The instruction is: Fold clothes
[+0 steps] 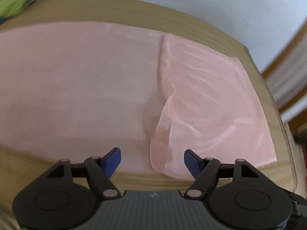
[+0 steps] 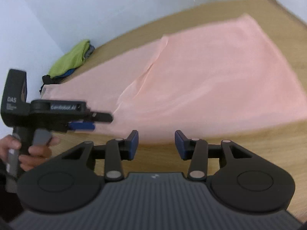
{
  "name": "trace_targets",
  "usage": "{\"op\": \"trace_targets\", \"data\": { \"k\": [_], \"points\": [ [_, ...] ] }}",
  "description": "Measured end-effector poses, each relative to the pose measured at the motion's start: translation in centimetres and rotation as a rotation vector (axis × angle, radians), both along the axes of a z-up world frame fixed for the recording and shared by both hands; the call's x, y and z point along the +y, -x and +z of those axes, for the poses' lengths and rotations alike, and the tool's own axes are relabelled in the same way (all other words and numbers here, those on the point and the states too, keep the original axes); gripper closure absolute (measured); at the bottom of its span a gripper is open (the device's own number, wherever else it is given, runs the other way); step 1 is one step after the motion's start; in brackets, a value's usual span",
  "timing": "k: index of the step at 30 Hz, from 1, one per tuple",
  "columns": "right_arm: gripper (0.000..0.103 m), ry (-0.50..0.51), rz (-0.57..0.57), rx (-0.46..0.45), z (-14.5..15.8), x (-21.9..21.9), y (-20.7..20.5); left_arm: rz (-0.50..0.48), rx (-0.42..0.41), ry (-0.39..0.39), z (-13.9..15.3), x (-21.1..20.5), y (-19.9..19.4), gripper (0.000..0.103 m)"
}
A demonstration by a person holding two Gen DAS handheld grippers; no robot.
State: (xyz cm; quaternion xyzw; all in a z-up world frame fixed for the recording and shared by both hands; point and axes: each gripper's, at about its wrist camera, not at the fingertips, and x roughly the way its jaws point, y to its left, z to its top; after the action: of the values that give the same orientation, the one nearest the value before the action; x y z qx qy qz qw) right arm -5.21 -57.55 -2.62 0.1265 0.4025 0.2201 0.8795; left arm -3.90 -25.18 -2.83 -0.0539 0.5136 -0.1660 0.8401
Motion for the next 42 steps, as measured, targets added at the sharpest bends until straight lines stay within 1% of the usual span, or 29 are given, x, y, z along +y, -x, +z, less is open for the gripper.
{"op": "trace_targets", "data": {
  "k": [1, 3, 5, 7, 10, 12, 13, 17, 19, 21, 23, 24, 25, 27, 30, 34, 35, 37, 38, 41, 42],
  "points": [
    [0.057, 0.007, -0.004, 0.006, -0.1, 1.0, 0.4, -0.032, -0.005, -0.002, 0.2, -0.1, -1.0, 0.028],
    [0.057, 0.048, 0.006, -0.046, 0.0, 2.9, 1.3, -0.089, -0.016, -0.017, 0.5, -0.4, -3.4, 0.028],
    [0.057, 0.088, 0.020, -0.080, -0.2, 4.7, 1.5, -0.117, -0.024, -0.037, 0.8, -0.4, -5.4, 0.028],
    [0.057, 0.118, 0.040, -0.102, -0.6, 6.5, 1.3, -0.137, -0.022, -0.053, 0.6, -1.1, -8.4, 0.028],
    [0.059, 0.167, 0.057, -0.163, -1.3, 9.2, 0.5, -0.161, -0.005, -0.087, 0.3, -2.1, -12.9, 0.028],
    [0.049, 0.198, 0.047, -0.190, -2.0, 10.8, -0.3, -0.175, 0.000, -0.106, -0.4, -2.7, -15.6, 0.028],
    [0.046, 0.207, 0.040, -0.197, -2.3, 11.4, -0.7, -0.178, 0.004, -0.119, -0.7, -3.1, -16.9, 0.028],
    [0.045, 0.234, 0.045, -0.169, -3.5, 13.3, -1.6, -0.211, 0.017, -0.130, -2.0, -4.6, -21.5, 0.028],
    [0.045, 0.250, 0.017, -0.160, -3.9, 14.1, -1.8, -0.248, 0.026, -0.136, -2.7, -5.1, -23.4, 0.028],
    [0.045, 0.270, -0.017, -0.150, -4.2, 14.9, -1.8, -0.304, -0.003, -0.171, -3.2, -6.1, -24.5, 0.028],
    [0.045, 0.310, -0.076, -0.136, -5.0, 16.0, -2.5, -0.337, -0.054, -0.223, -3.5, -7.0, -25.4, 0.028],
    [0.045, 0.323, -0.111, -0.127, -5.2, 16.4, -2.6, -0.344, -0.077, -0.237, -3.5, -7.4, -25.9, 0.029],
    [0.045, 0.331, -0.149, -0.118, -5.3, 16.8, -2.7, -0.347, -0.101, -0.238, -3.4, -7.6, -26.3, 0.029],
    [0.045, 0.342, -0.216, -0.102, -5.6, 17.4, -2.7, -0.339, -0.148, -0.209, -2.9, -7.2, -27.1, 0.029],
    [0.045, 0.357, -0.298, -0.093, -5.9, 18.2, -2.7, -0.338, -0.168, -0.154, -2.6, -5.8, -28.4, 0.028],
    [0.046, 0.358, -0.370, -0.075, -6.1, 19.2, -2.6, -0.347, -0.139, -0.167, -4.0, -5.6, -30.4, 0.028],
    [0.046, 0.358, -0.382, -0.070, -6.2, 19.4, -2.5, -0.343, -0.135, -0.169, -4.5, -5.9, -30.8, 0.026],
    [0.046, 0.365, -0.401, -0.062, -6.4, 19.5, -2.4, -0.358, -0.161, -0.175, -4.6, -6.6, -30.7, 0.025],
    [0.046, 0.370, -0.414, -0.060, -6.5, 19.6, -2.4, -0.365, -0.164, -0.187, -4.5, -7.0, -30.6, 0.026],
    [0.046, 0.369, -0.440, -0.053, -6.1, 19.5, -2.4, -0.340, -0.222, -0.209, -3.4, -6.8, -29.9, 0.026],
    [0.046, 0.369, -0.446, -0.050, -6.1, 19.5, -2.5, -0.340, -0.223, -0.181, -2.9, -6.7, -29.9, 0.026]
  ]
}}
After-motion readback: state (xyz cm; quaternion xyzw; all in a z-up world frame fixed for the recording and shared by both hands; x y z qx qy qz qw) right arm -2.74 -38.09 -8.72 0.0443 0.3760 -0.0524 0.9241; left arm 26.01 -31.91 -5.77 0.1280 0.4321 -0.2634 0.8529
